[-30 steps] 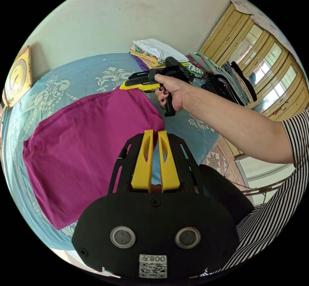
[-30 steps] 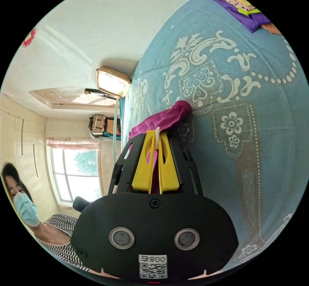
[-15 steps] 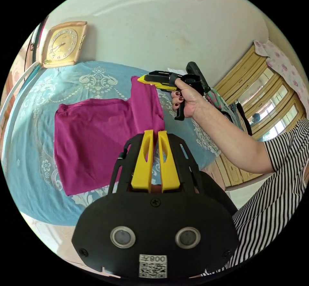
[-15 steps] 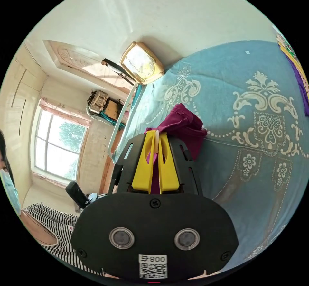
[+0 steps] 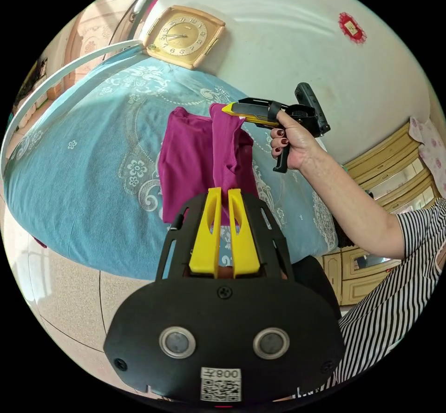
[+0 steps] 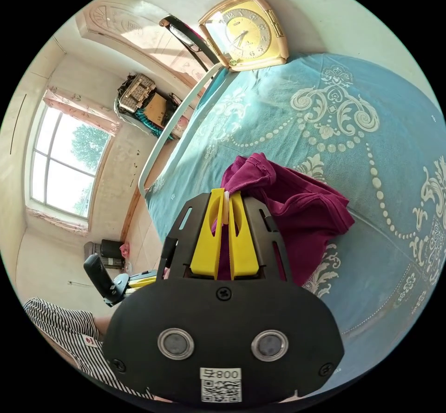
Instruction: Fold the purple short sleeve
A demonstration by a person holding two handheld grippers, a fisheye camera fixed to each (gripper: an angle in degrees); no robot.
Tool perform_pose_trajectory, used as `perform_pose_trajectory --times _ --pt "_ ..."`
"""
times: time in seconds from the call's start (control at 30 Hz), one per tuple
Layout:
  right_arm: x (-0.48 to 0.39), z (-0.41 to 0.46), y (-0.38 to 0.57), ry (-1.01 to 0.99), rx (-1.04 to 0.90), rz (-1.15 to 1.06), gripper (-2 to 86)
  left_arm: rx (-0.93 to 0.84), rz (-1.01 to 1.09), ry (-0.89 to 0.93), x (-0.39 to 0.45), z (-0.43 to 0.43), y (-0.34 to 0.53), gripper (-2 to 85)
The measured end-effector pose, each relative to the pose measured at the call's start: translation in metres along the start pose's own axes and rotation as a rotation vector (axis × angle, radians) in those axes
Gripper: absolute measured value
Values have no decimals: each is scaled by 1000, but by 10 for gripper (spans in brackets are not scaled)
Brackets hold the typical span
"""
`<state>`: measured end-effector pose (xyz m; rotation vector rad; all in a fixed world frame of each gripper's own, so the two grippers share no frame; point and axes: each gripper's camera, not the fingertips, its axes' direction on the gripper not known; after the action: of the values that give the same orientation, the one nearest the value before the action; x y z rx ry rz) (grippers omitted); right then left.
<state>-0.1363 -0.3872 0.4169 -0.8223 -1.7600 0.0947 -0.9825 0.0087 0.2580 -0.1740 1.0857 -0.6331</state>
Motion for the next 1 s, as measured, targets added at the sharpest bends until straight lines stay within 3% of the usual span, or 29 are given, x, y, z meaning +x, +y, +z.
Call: perform_pose_trajectory --times 0.57,0.7,0.83,1.0 --pt "-24 160 -29 153 -171 -134 17 9 -236 6 -82 -62 -3 37" --pt "-43 179 -38 234 -246 -291 22 16 -246 -9 -83 -76 -2 32" --pt "-58 182 -46 292 -261 -420 17 64 -243 -136 -72 -99 -3 18" --pt "-44 161 -51 265 -193 -426 2 99 -100 -121 -45 -110 -16 6"
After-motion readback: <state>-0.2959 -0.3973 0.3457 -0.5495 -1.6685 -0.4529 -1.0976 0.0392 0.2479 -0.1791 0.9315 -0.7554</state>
